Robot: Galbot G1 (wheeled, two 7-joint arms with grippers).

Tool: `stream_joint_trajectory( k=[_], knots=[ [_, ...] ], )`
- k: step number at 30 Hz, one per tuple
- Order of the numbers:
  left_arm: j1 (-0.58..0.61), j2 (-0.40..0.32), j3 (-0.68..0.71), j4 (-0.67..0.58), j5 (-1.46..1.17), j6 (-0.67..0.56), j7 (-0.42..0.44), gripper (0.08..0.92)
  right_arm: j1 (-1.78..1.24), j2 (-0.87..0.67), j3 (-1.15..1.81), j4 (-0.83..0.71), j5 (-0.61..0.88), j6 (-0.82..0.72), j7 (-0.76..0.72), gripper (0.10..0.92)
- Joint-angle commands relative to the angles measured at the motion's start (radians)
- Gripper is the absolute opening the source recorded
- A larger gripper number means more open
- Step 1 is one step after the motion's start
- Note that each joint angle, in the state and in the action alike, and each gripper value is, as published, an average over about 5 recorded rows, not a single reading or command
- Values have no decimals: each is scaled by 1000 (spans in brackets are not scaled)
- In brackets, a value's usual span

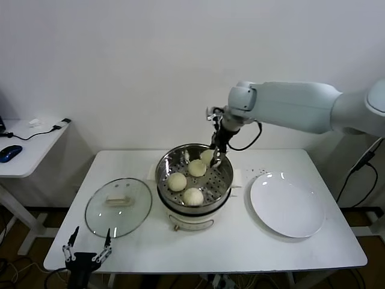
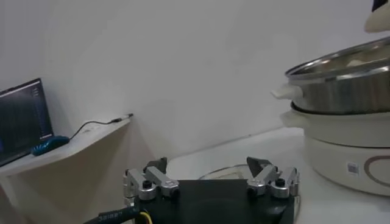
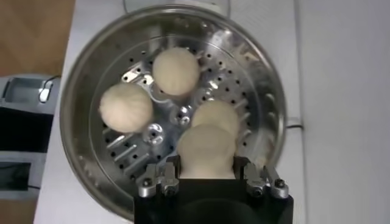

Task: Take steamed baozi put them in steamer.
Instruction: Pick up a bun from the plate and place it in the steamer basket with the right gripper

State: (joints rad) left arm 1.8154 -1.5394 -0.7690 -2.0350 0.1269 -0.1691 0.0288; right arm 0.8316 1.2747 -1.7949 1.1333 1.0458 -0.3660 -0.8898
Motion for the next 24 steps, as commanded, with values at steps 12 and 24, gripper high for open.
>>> stream_joint_trajectory(
  k=[12, 24],
  knots=[
    [-12, 7, -2, 26, -10, 0, 2, 823, -82, 58, -108, 15, 9, -30, 65, 575],
    [-22, 9, -1, 34, -9, 1, 2, 823, -86, 52, -90, -6, -10, -21, 39, 690]
  ],
)
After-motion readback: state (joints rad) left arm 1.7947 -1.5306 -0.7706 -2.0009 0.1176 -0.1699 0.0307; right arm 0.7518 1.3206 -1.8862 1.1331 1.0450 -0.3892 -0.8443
